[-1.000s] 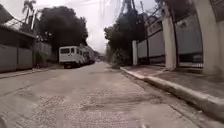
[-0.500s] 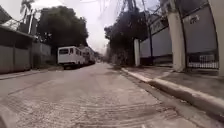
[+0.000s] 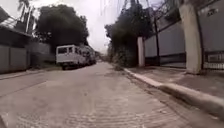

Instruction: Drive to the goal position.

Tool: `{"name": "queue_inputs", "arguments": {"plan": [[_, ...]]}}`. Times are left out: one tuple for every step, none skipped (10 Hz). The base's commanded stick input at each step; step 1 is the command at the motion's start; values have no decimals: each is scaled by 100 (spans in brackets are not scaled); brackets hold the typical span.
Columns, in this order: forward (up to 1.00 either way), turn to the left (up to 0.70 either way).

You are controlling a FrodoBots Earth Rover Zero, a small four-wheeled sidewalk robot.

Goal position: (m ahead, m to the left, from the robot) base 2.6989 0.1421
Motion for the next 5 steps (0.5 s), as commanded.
{"name": "queue_inputs", "arguments": {"plan": [[100, 0], [100, 0], [100, 0], [100, 0], [100, 0]]}}
